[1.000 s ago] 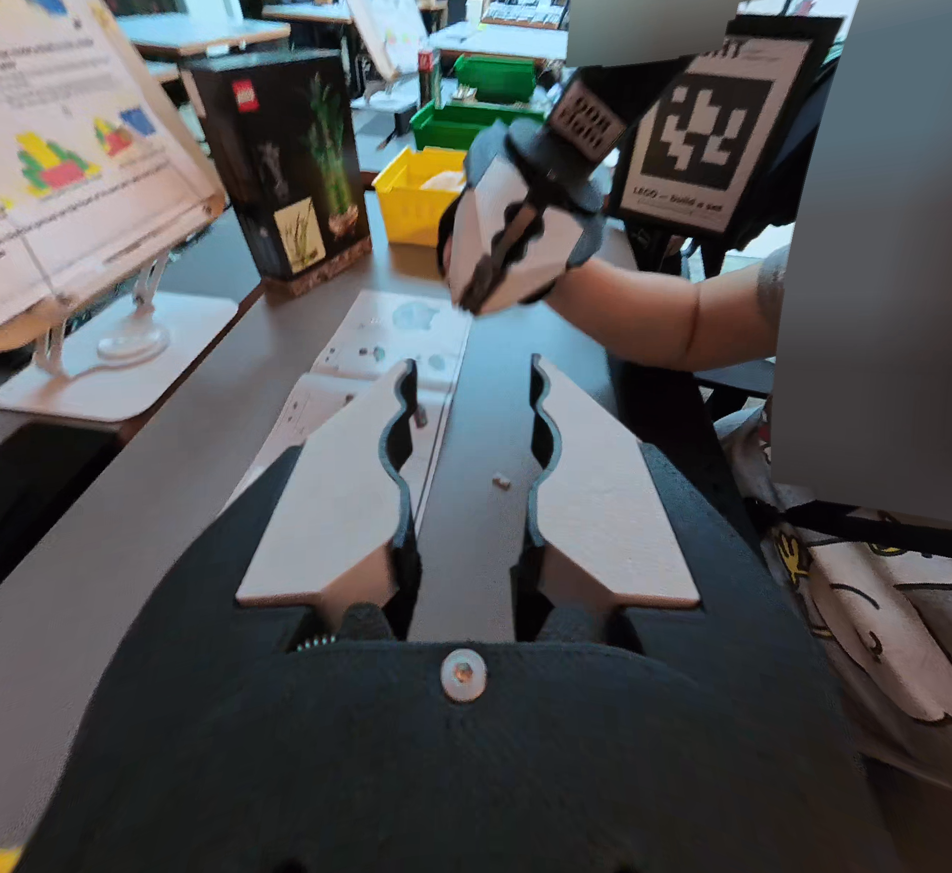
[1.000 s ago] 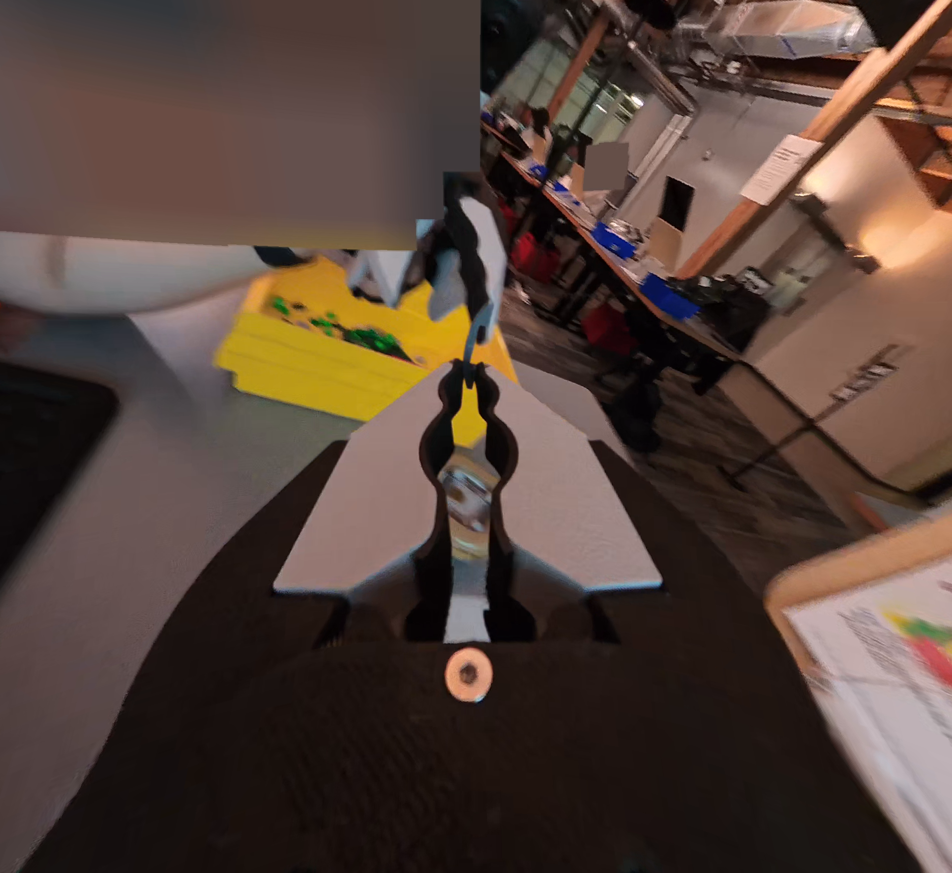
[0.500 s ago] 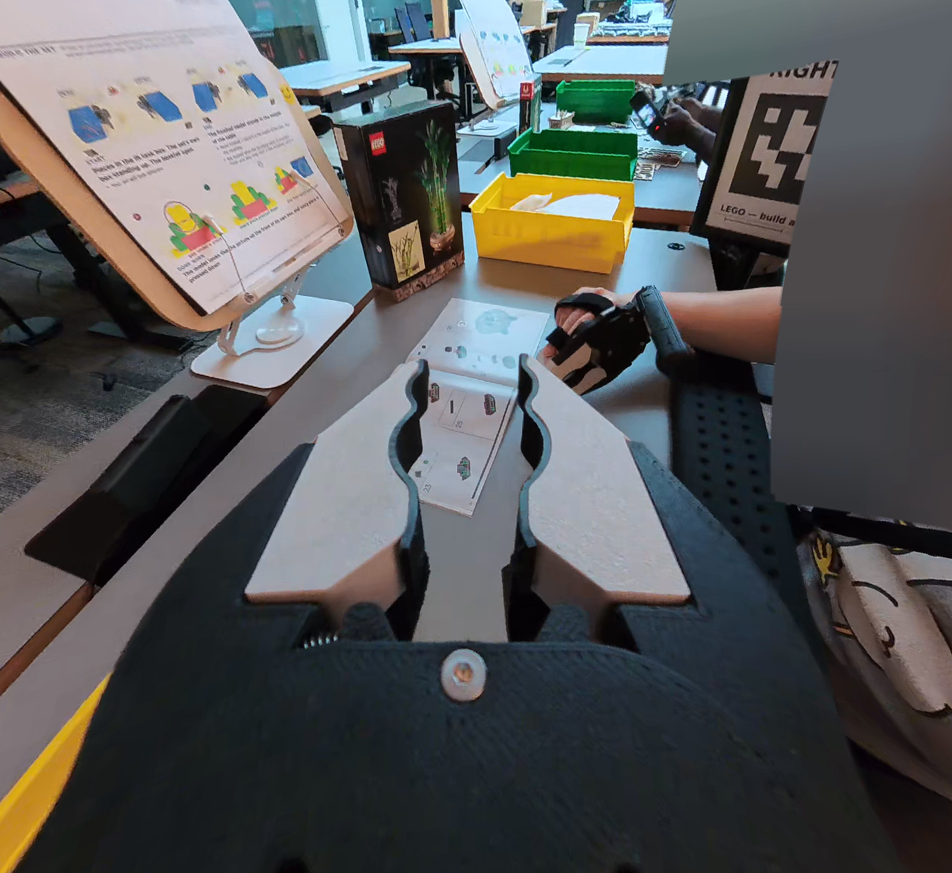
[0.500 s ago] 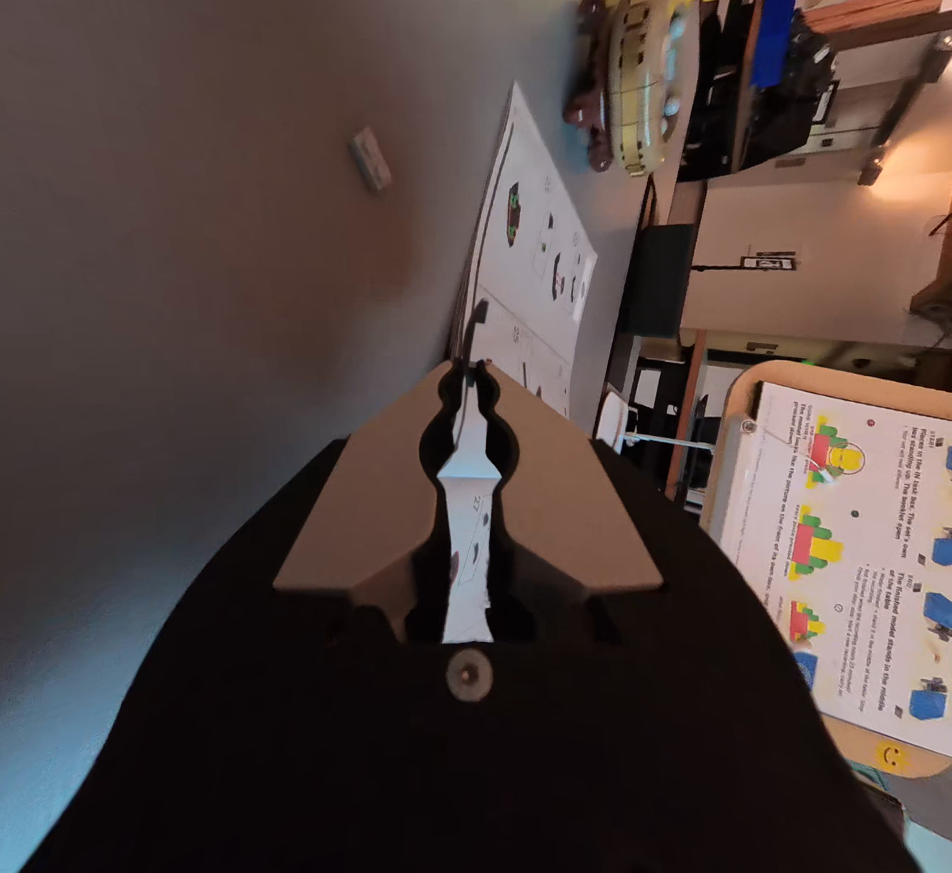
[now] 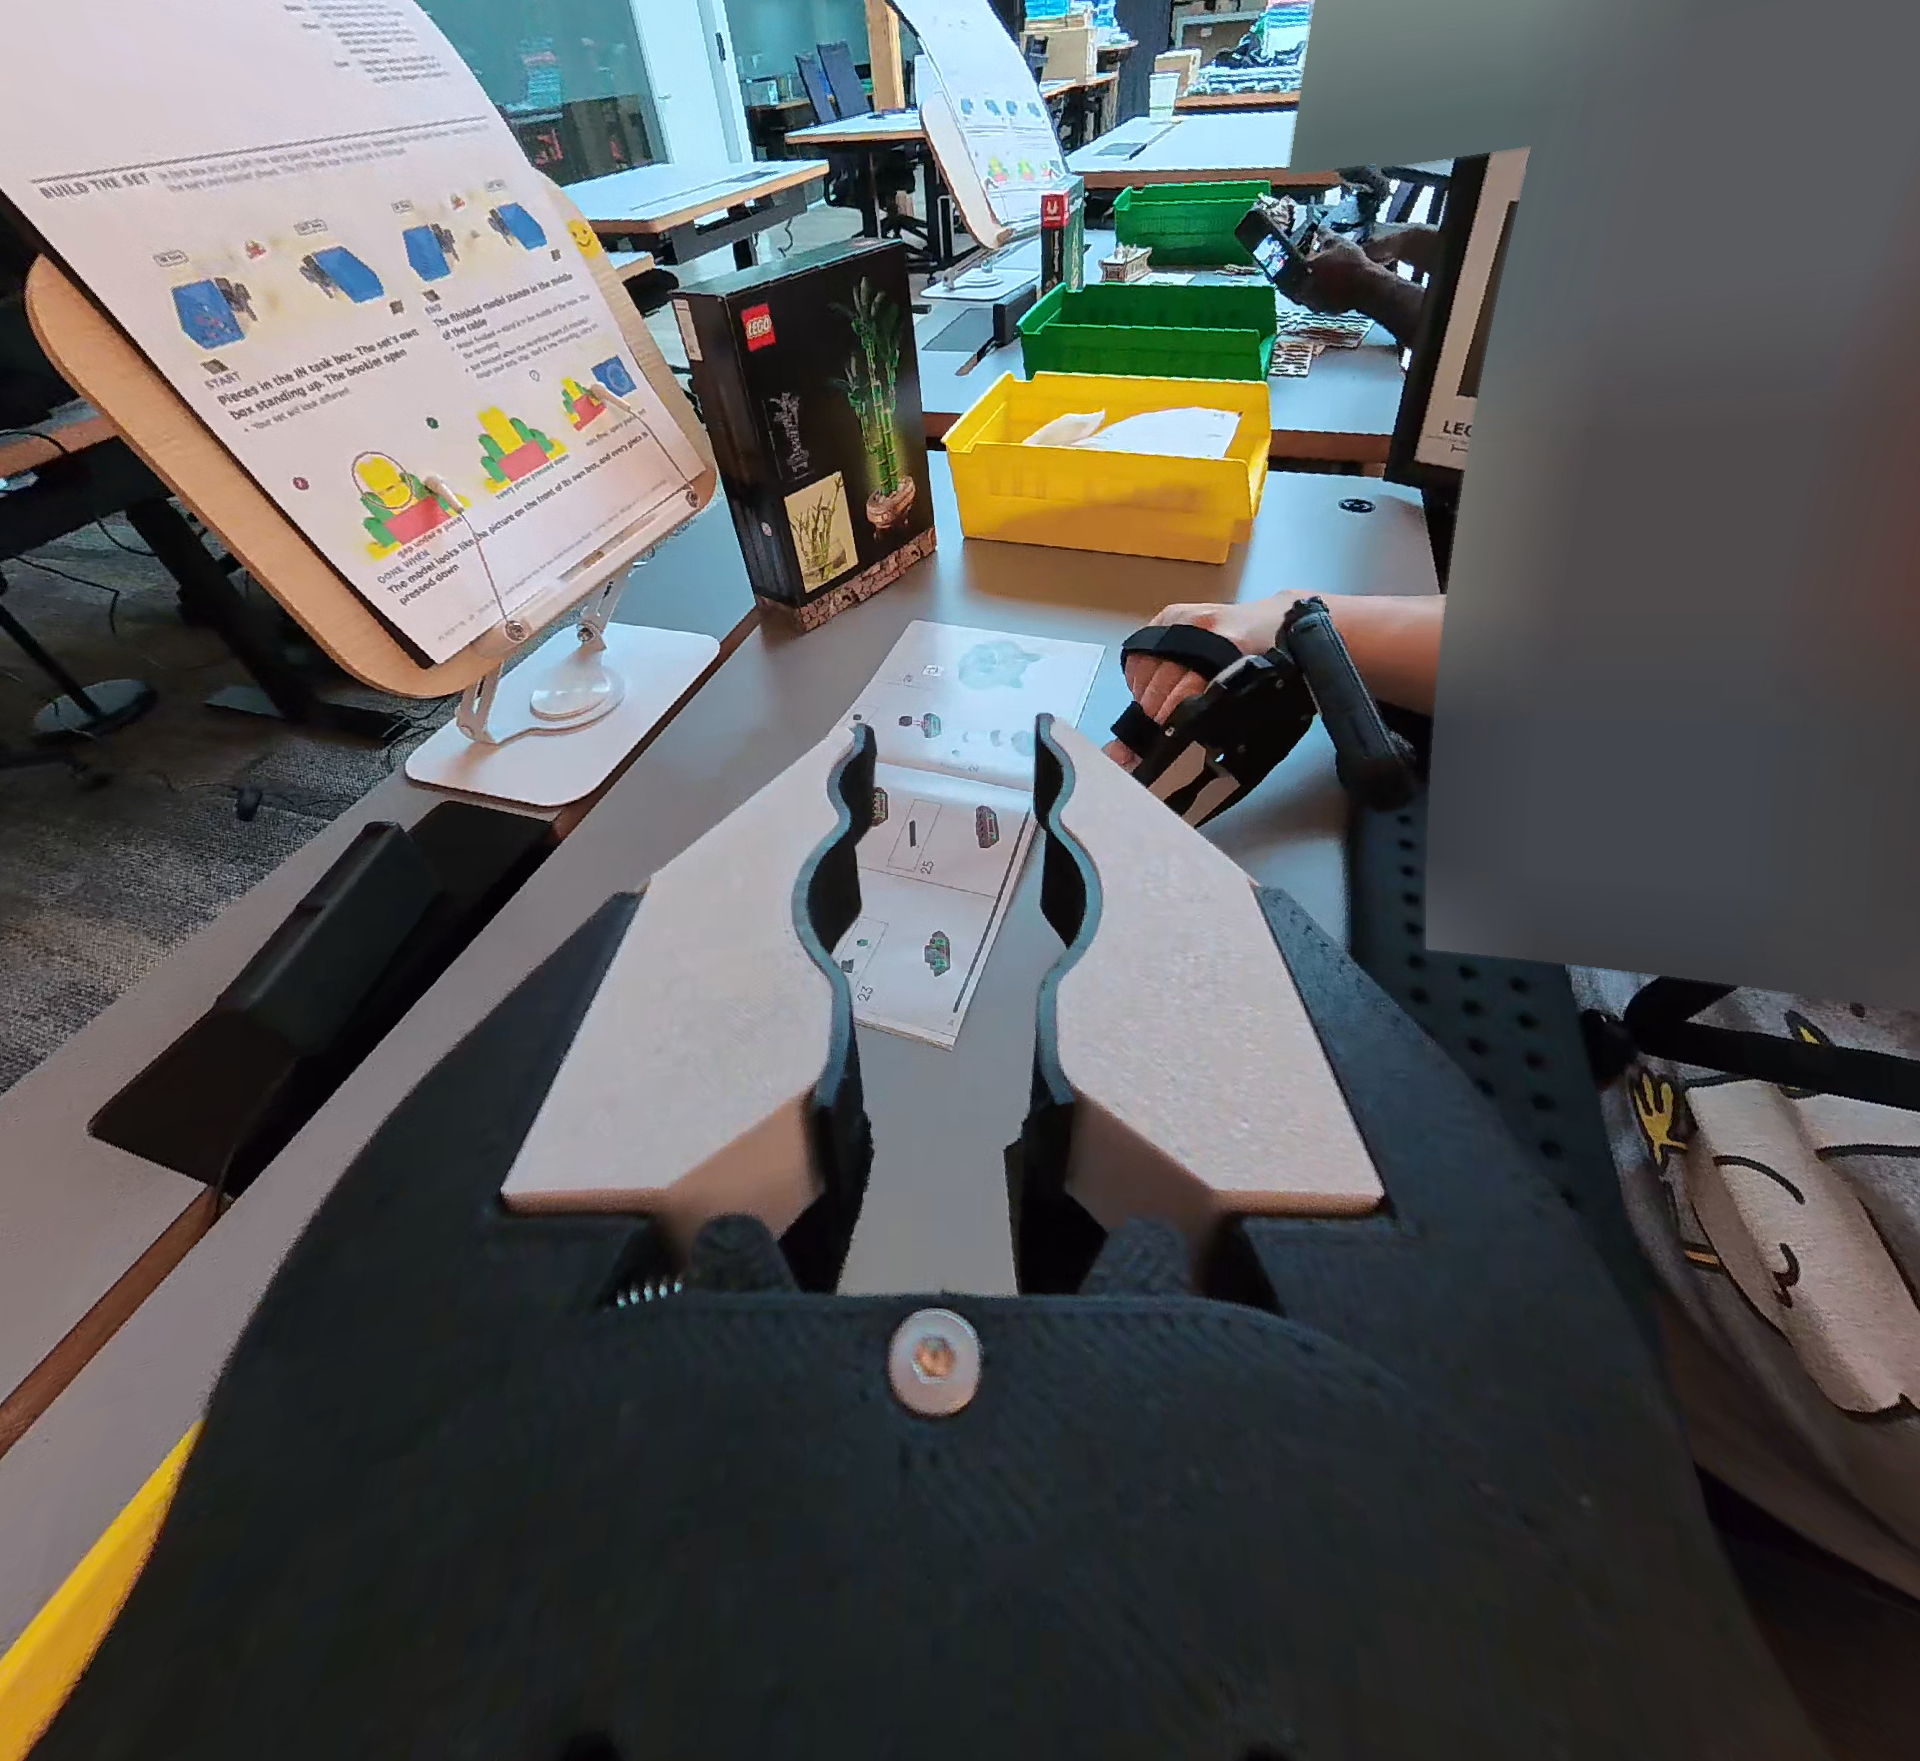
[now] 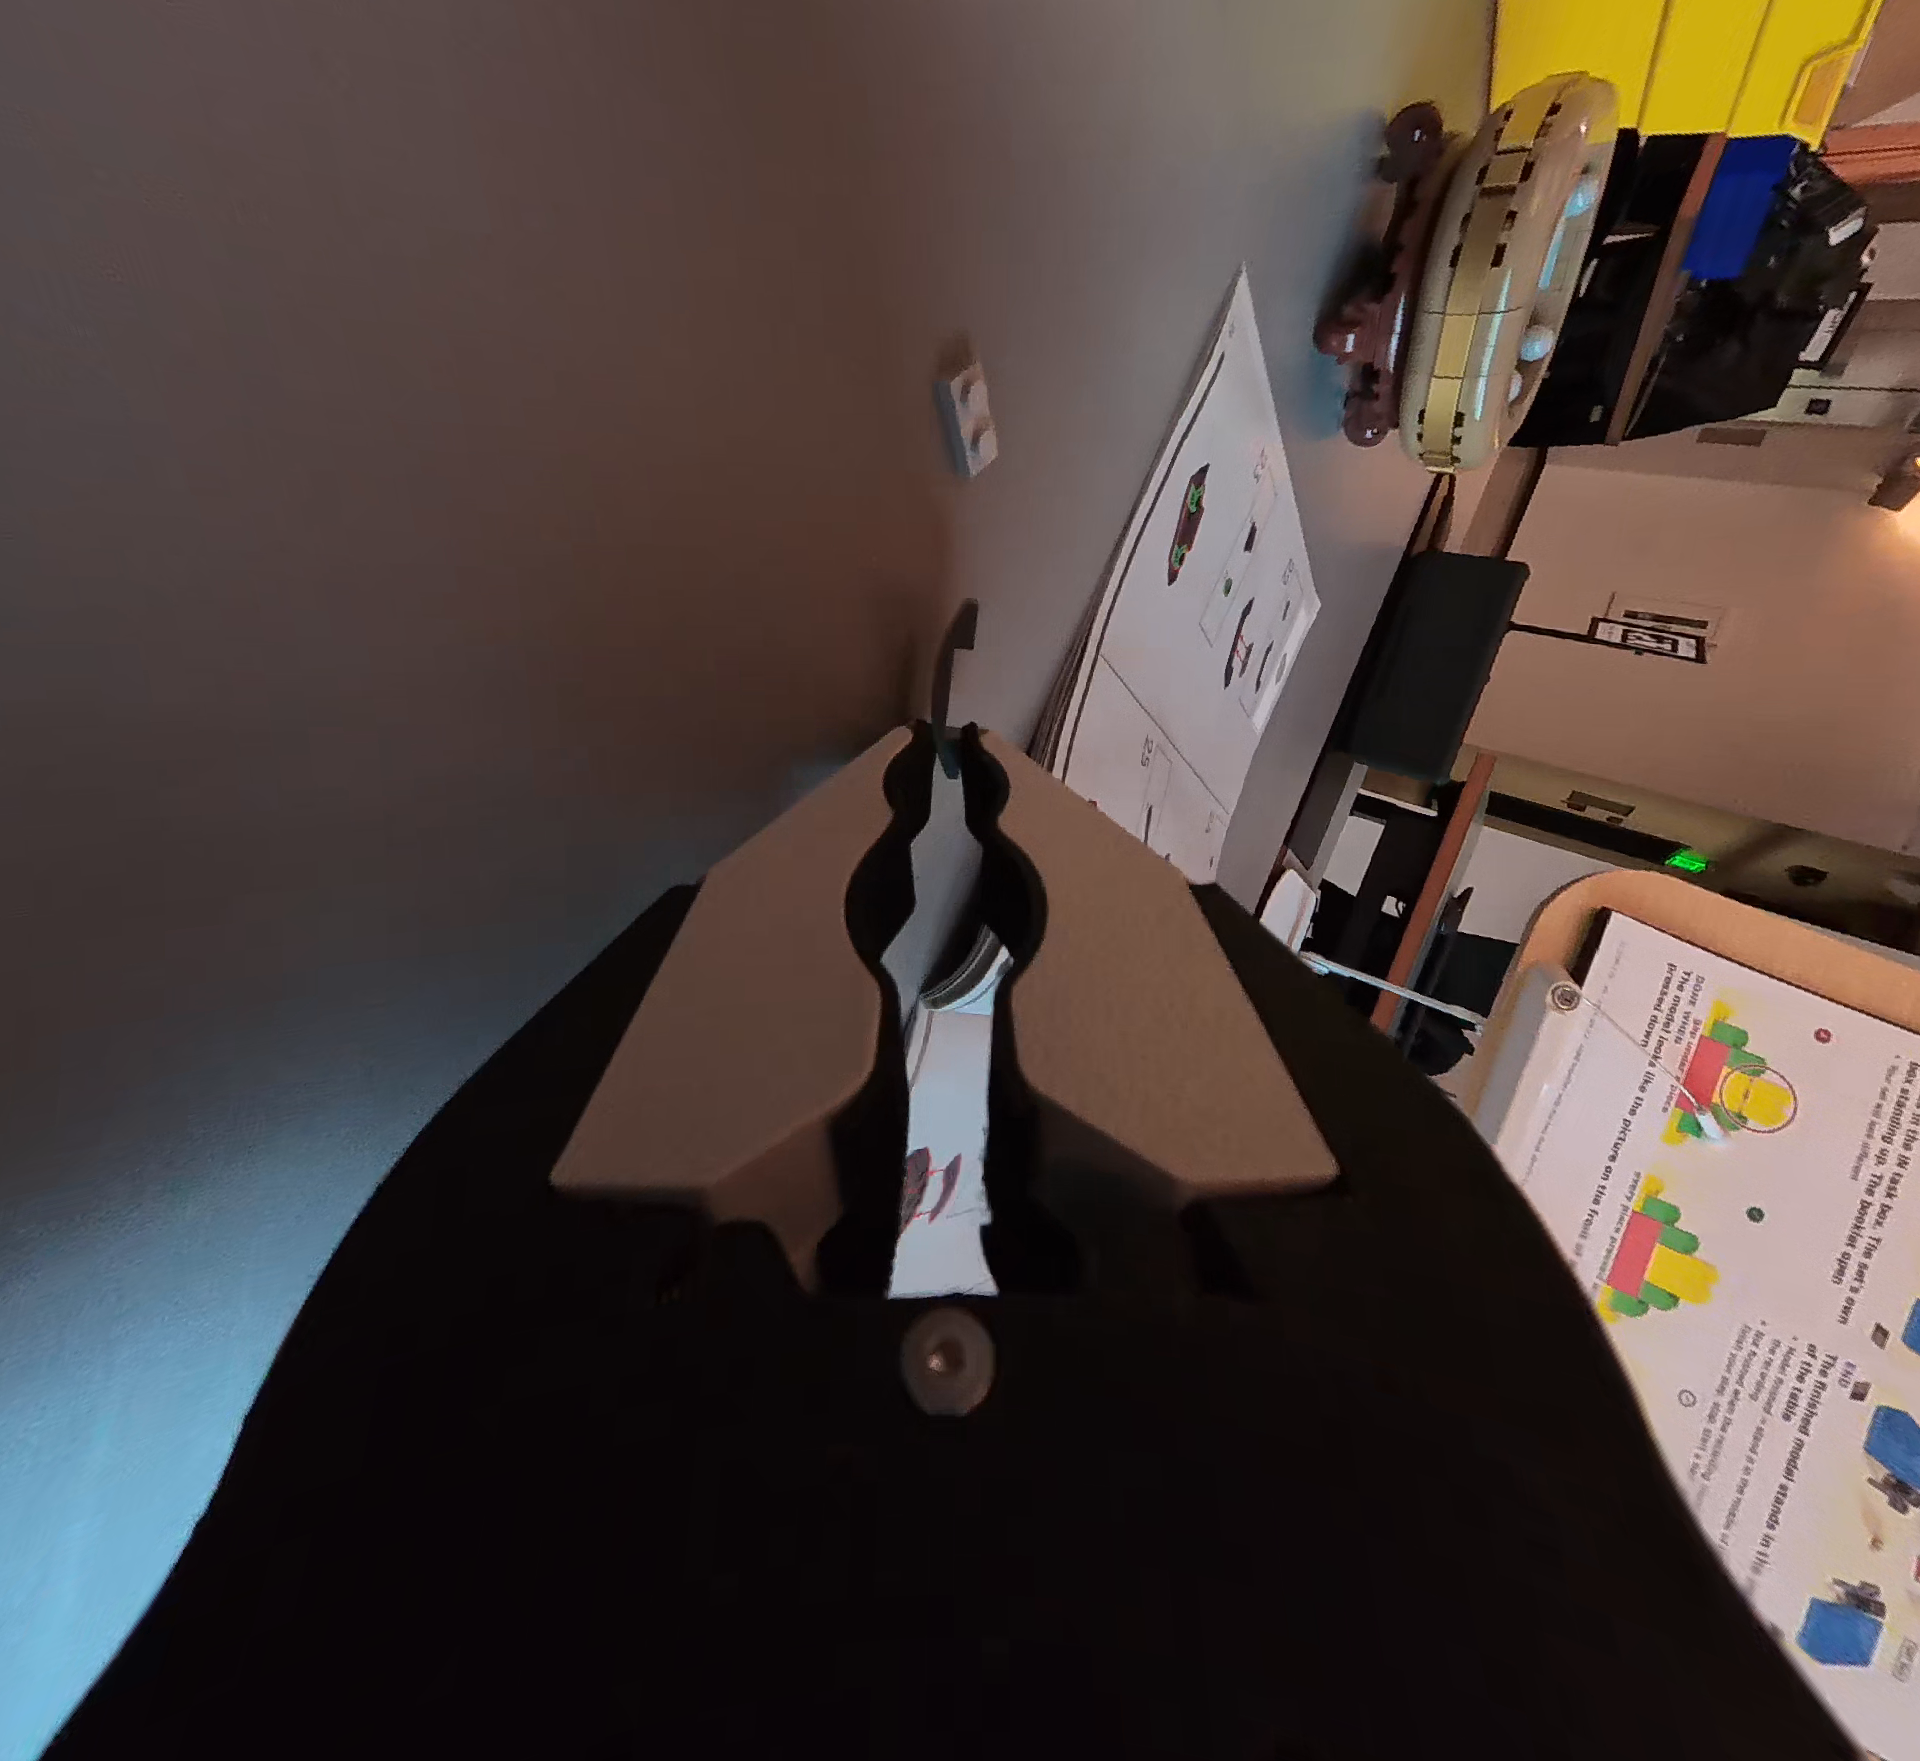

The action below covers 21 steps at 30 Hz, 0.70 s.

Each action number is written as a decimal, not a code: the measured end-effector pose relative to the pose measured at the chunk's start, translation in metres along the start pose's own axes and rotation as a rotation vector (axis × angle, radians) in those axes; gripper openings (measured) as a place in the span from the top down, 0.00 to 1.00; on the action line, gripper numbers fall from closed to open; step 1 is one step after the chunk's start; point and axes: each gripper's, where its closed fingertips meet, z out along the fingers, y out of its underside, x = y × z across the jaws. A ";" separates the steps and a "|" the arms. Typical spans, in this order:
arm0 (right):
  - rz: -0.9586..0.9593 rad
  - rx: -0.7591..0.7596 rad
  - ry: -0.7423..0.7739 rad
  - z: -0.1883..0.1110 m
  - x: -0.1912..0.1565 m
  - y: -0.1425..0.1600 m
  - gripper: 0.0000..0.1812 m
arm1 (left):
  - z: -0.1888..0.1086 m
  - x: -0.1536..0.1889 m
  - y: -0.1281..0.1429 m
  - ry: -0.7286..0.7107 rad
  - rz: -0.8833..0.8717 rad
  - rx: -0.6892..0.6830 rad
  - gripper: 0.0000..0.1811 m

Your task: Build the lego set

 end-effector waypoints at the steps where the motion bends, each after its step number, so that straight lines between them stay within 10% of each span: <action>1: -0.006 -0.002 0.006 0.000 0.001 0.000 0.98 | 0.000 0.000 0.000 0.001 -0.002 0.000 0.84; 21: 0.534 0.132 -0.216 -0.024 -0.007 0.019 0.88 | -0.017 -0.017 -0.004 -0.046 -0.077 0.038 0.85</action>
